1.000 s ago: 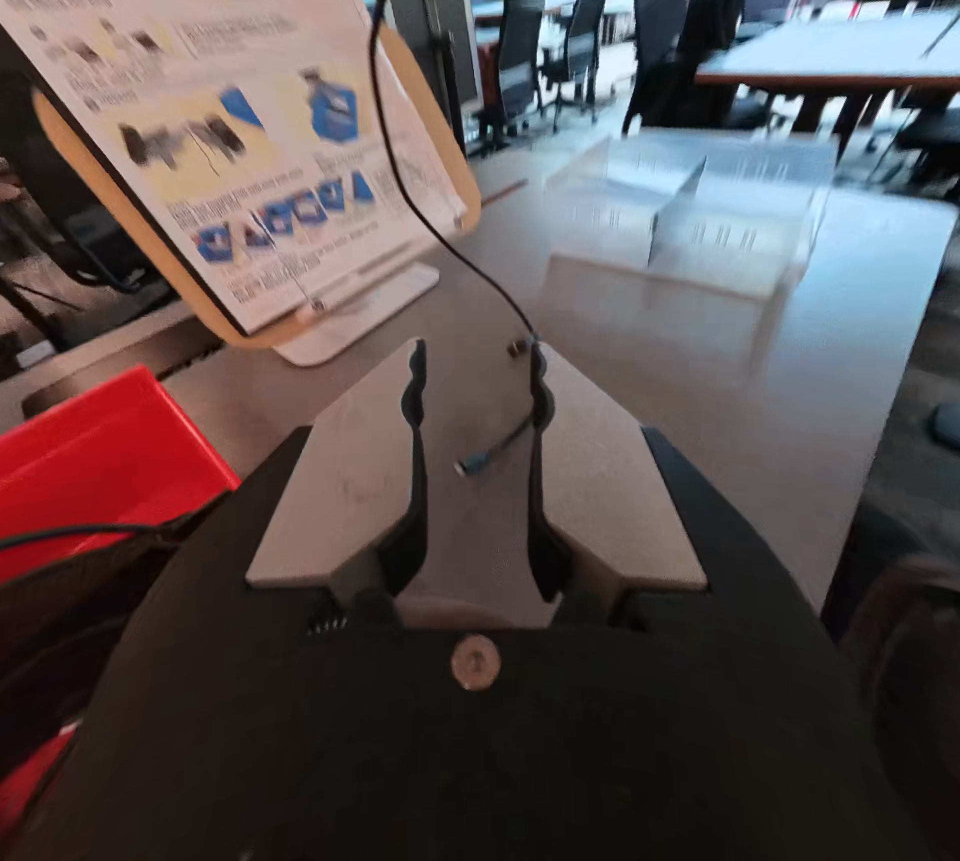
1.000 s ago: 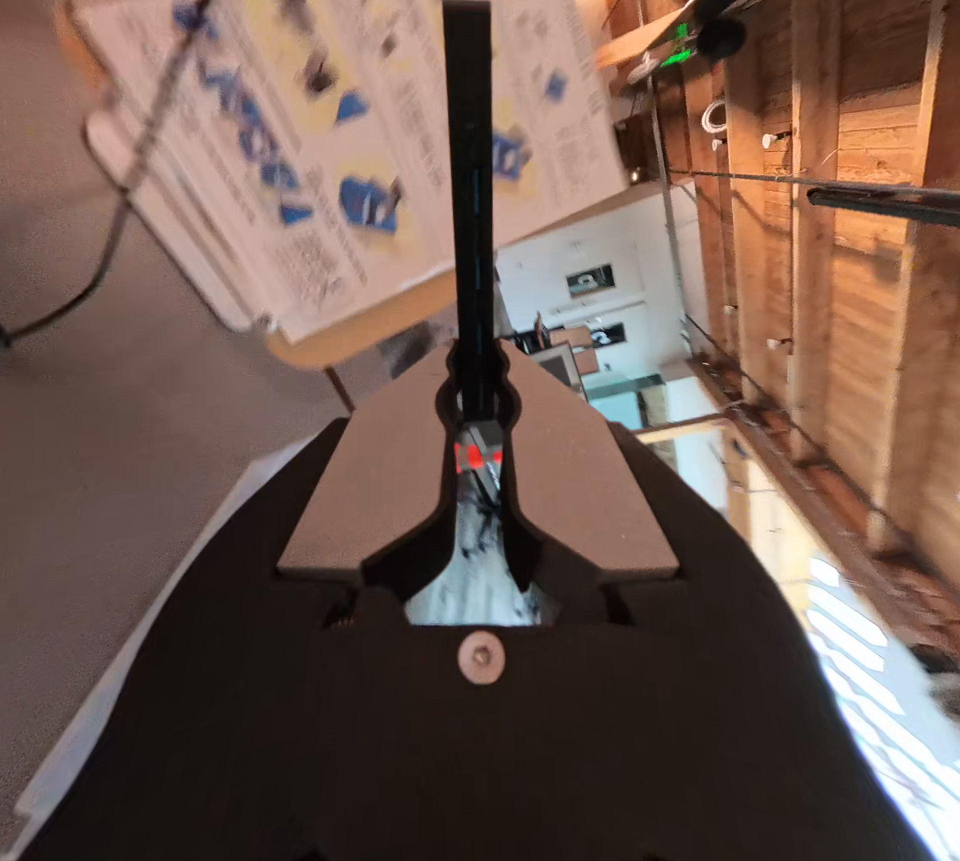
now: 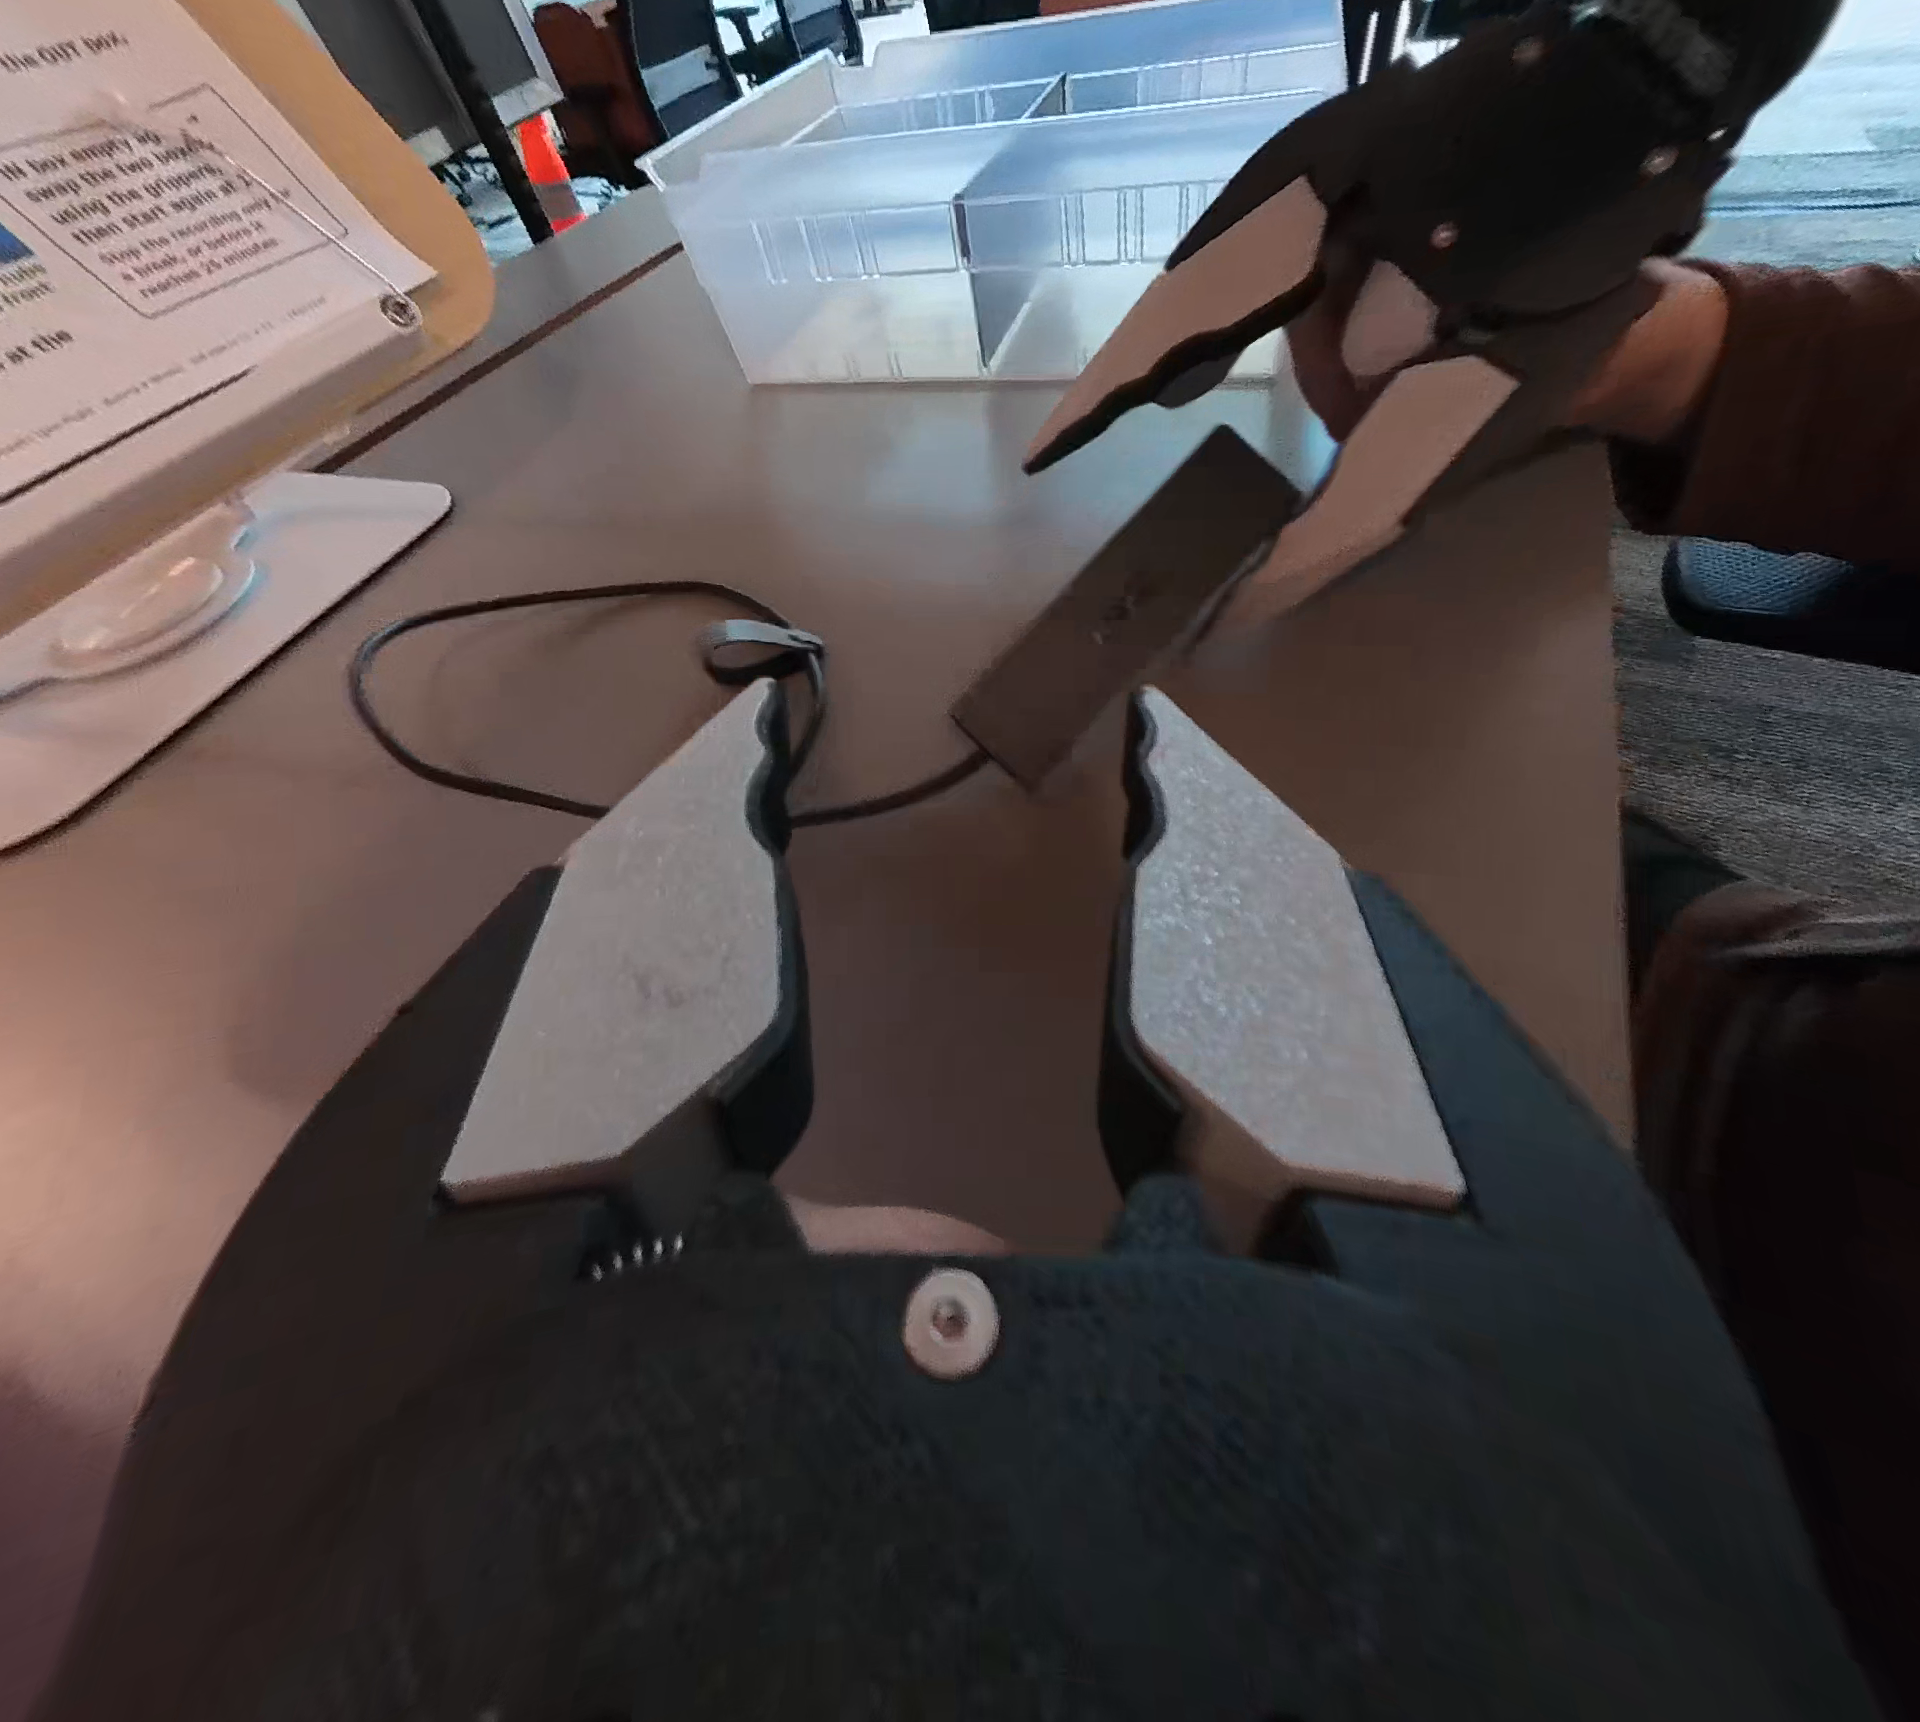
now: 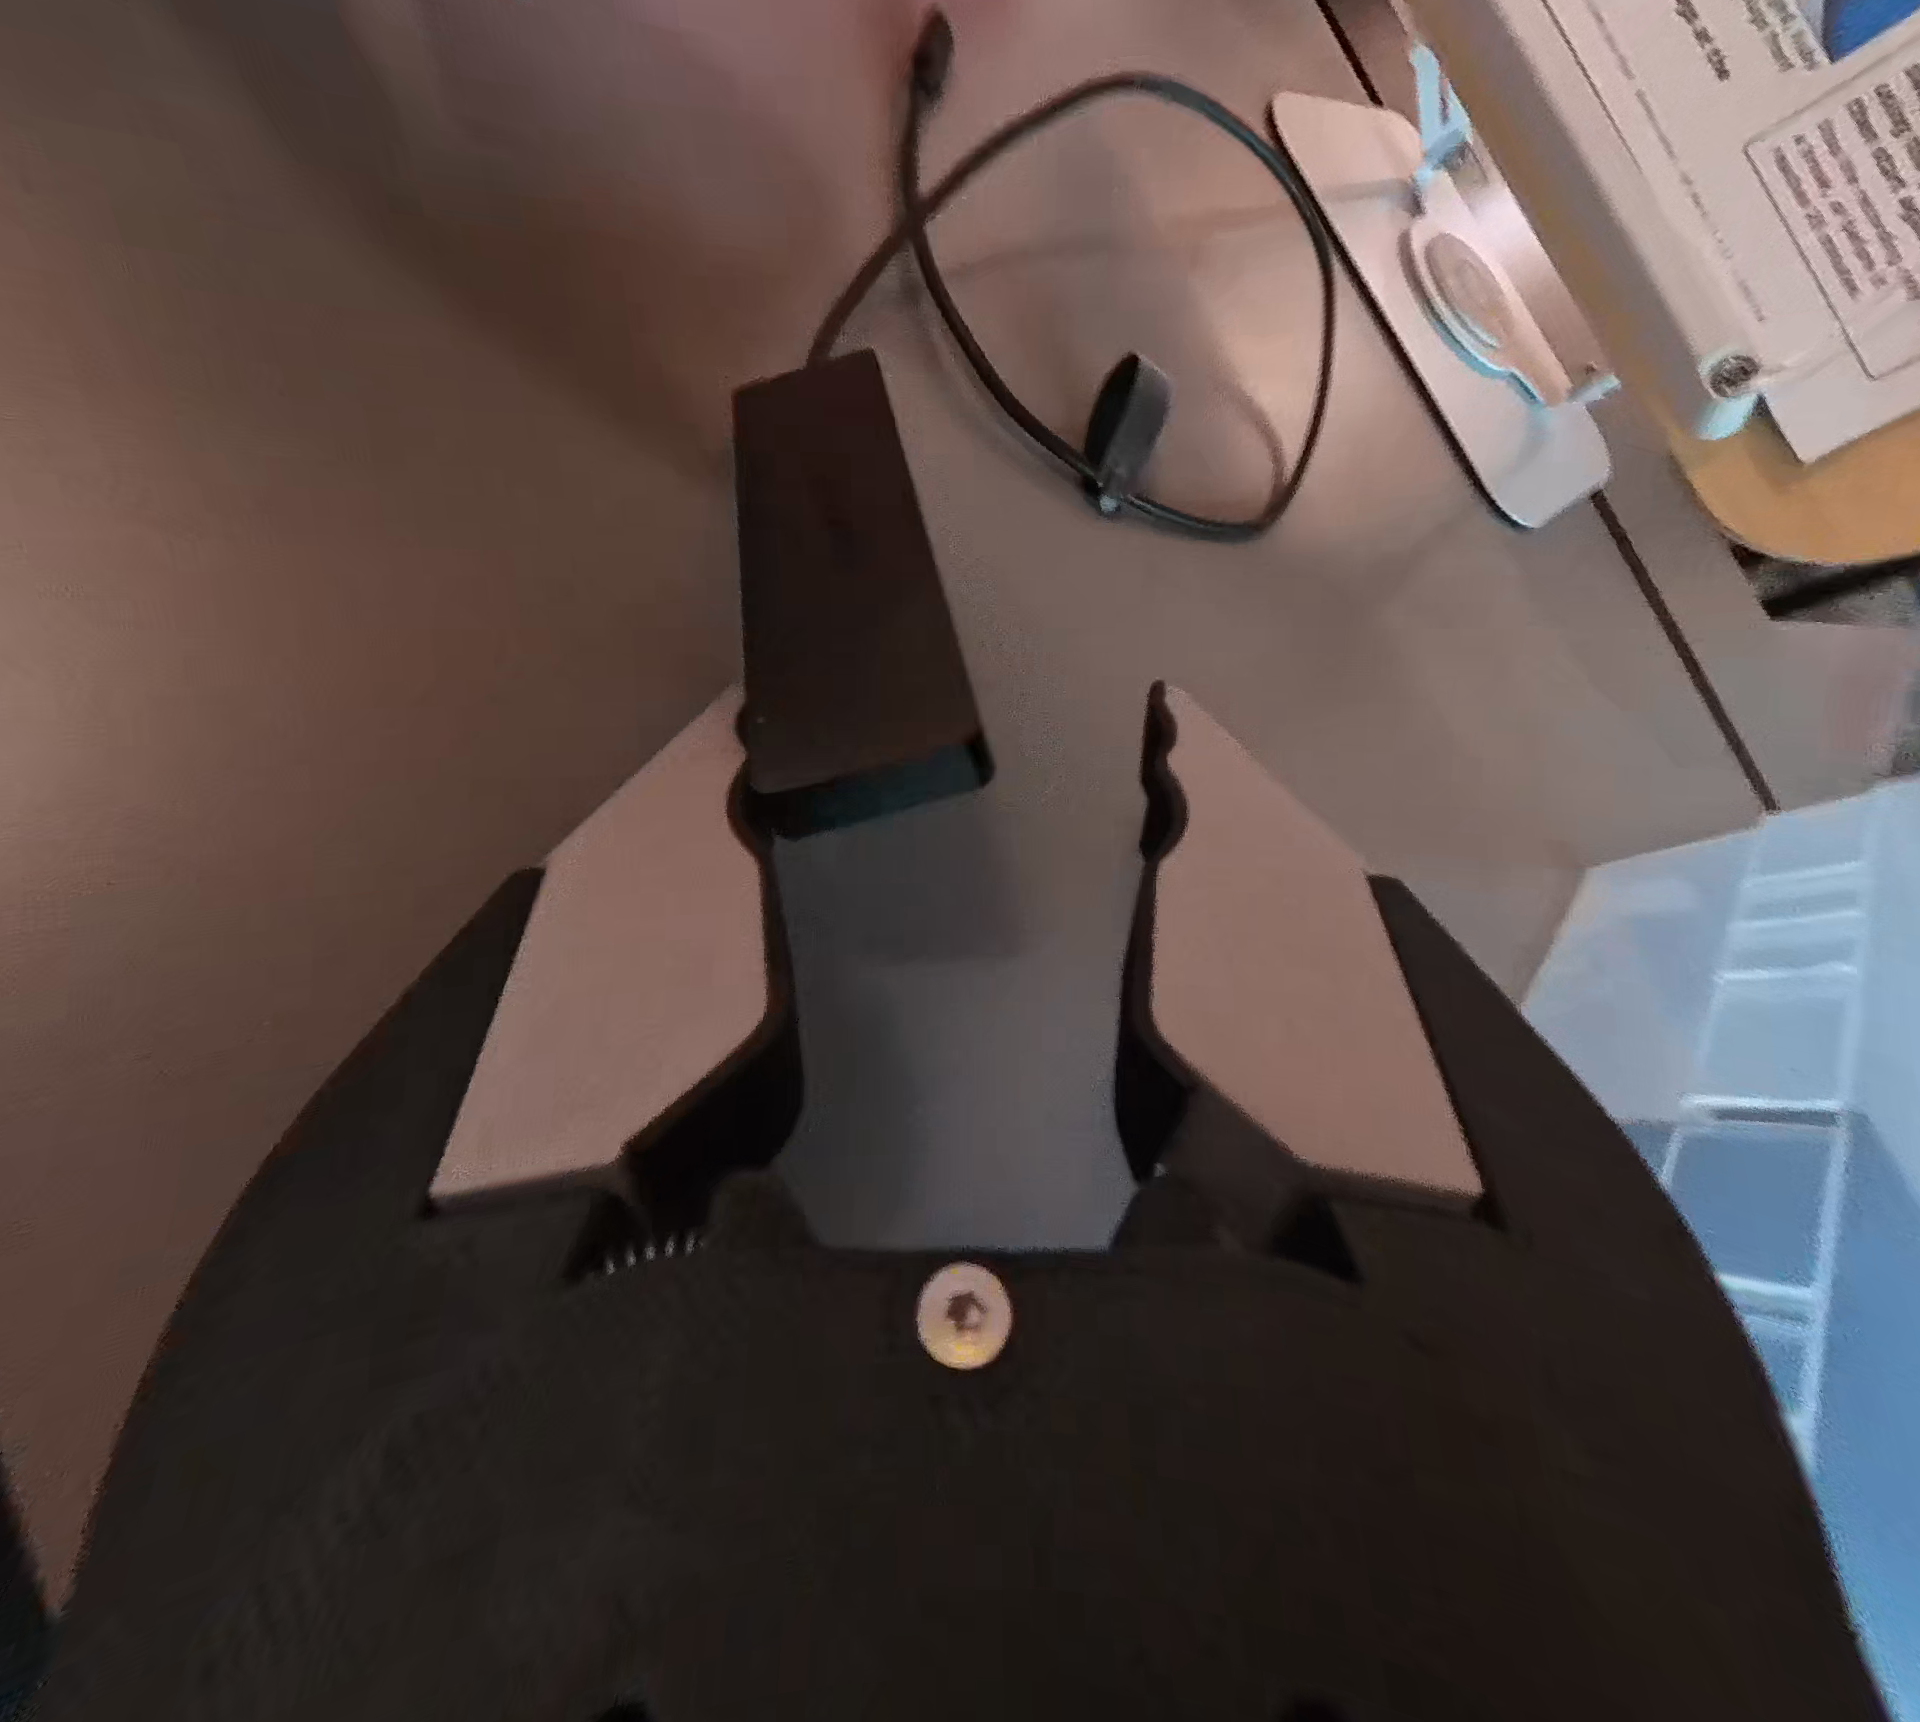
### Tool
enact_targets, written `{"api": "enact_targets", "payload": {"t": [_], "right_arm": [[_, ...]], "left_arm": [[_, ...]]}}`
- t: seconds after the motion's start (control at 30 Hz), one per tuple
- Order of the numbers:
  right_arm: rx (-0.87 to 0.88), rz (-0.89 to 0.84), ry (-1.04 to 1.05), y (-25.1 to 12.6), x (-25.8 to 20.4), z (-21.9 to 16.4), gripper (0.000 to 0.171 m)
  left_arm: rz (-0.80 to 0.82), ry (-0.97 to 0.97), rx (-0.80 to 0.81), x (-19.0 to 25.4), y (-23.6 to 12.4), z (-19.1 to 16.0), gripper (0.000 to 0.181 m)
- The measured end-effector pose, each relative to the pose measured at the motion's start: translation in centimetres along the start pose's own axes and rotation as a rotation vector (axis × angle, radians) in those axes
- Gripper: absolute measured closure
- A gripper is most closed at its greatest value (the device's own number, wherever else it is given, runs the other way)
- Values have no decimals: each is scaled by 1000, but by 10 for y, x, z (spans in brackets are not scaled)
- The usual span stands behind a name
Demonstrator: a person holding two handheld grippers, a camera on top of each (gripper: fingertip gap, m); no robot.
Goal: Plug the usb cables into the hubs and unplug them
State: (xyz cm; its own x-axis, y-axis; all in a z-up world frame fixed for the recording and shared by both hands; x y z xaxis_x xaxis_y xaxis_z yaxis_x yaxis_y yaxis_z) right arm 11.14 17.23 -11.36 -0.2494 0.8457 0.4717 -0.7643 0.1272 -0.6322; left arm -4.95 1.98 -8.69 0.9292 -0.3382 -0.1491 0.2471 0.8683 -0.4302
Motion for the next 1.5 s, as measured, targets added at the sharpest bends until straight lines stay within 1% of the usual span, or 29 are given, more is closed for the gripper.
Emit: {"api": "enact_targets", "payload": {"t": [0.03,0.13,0.23,0.4,0.5,0.53,0.6,0.7,0.77,0.83,0.93,1.0,1.07,1.13,1.17,1.27,1.4,1.43,1.47,1.5], "right_arm": [[34,25,8,-3,-1,2,99],[101,71,47,-7,-1,7,94],[161,100,103,-13,4,9,91],[282,157,208,-24,16,9,86],[281,177,239,-22,20,8,85],[273,177,246,-21,21,7,84],[254,184,261,-16,25,6,83],[231,204,283,-10,28,3,81],[232,167,284,-9,33,2,86],[227,122,297,-7,39,0,88],[210,123,326,-5,43,-2,90],[223,137,313,-6,41,-1,92],[246,182,277,-8,34,2,94],[258,236,247,-11,26,6,91],[259,230,230,-12,23,8,89],[263,180,175,-16,15,12,94],[266,149,124,-20,7,15,94],[265,144,123,-21,6,15,94],[263,141,123,-22,5,15,94],[261,138,123,-22,4,14,94]], "left_arm": [[11,11,11,-3,1,0,117],[-6,-11,58,-12,-1,1,114],[-50,-59,93,-17,-6,0,106],[-41,90,29,-6,-11,-7,102],[-19,174,-2,-4,-18,-14,99],[-9,174,7,-7,-22,-15,100],[-45,150,52,-10,-29,-16,102],[-88,140,115,-10,-36,-16,112],[-98,149,153,-12,-37,-16,125],[-100,85,186,-22,-38,-15,124],[-136,-18,222,-33,-40,-15,124],[-113,-6,228,-32,-41,-15,124],[-148,19,197,-23,-37,-13,118],[-174,52,141,-14,-31,-12,110],[-171,75,123,-10,-28,-11,107],[-123,110,96,-6,-24,-11,109],[-10,71,120,-9,-28,-10,111],[28,35,118,-11,-29,-11,116],[130,-34,98,-17,-32,-12,131],[247,-110,63,-23,-36,-15,139]]}}
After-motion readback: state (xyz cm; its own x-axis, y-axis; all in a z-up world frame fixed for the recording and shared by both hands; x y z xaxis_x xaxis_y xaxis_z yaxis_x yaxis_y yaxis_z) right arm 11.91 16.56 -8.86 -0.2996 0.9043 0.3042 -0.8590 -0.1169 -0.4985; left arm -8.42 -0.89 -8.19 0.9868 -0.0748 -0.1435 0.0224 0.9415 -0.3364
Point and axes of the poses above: each gripper's, where its closed fingertips meet, y out along the fingers, z out of its top, x = y × z across the jaws, the point moved 9 cm from there along -y, back along the fingers, and after that the axes turned 10 degrees about -x, right-handed, at the moved point
